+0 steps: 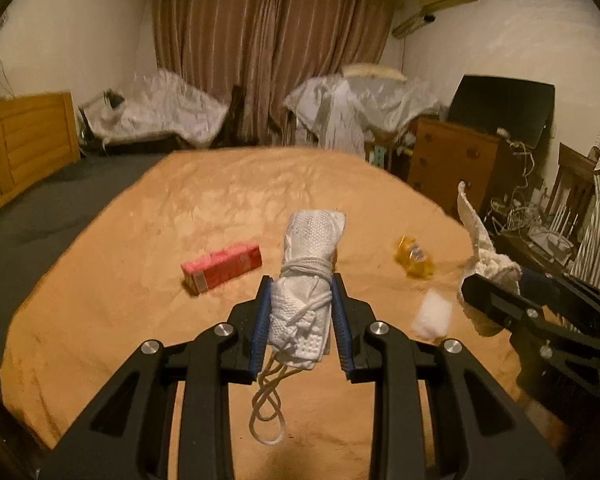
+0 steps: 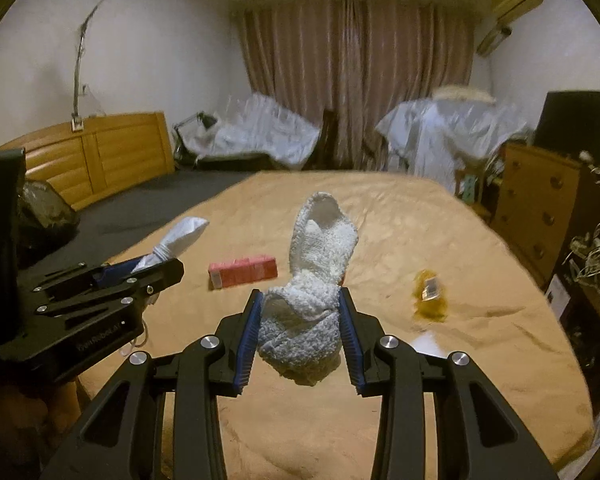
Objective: Collect trash
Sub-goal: 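Carry the white cloth and white sock in both tools over the bucket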
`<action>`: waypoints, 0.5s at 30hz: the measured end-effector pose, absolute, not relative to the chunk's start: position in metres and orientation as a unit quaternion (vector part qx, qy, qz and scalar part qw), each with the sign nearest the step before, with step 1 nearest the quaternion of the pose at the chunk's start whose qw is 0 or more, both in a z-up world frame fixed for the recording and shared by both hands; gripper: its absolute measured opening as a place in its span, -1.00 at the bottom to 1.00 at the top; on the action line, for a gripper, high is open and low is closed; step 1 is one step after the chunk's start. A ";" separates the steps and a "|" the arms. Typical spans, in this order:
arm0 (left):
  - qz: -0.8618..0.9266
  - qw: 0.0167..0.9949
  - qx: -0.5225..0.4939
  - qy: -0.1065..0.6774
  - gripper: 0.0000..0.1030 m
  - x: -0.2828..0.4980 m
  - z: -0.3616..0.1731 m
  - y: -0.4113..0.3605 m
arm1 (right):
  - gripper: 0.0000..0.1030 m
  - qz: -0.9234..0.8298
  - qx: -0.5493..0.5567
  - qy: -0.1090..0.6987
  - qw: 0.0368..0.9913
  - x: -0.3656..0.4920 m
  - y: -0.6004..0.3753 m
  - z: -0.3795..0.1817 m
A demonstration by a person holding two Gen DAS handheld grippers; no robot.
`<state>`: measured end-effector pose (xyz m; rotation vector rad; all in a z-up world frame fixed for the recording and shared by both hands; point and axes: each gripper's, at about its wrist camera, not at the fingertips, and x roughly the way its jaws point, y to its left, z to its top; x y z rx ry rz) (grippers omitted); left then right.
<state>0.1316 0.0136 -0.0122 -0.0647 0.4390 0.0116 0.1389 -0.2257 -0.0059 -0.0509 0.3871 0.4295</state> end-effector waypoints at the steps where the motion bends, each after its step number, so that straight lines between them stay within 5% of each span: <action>1: 0.008 0.978 -0.028 0.208 -0.47 0.127 -0.009 0.009 | -0.25 0.209 -0.025 0.183 0.960 0.130 -0.229 -0.003; 15: 0.009 0.984 -0.013 0.177 -0.47 0.100 0.007 -0.014 | -0.24 0.195 -0.015 0.144 0.970 0.063 -0.267 0.026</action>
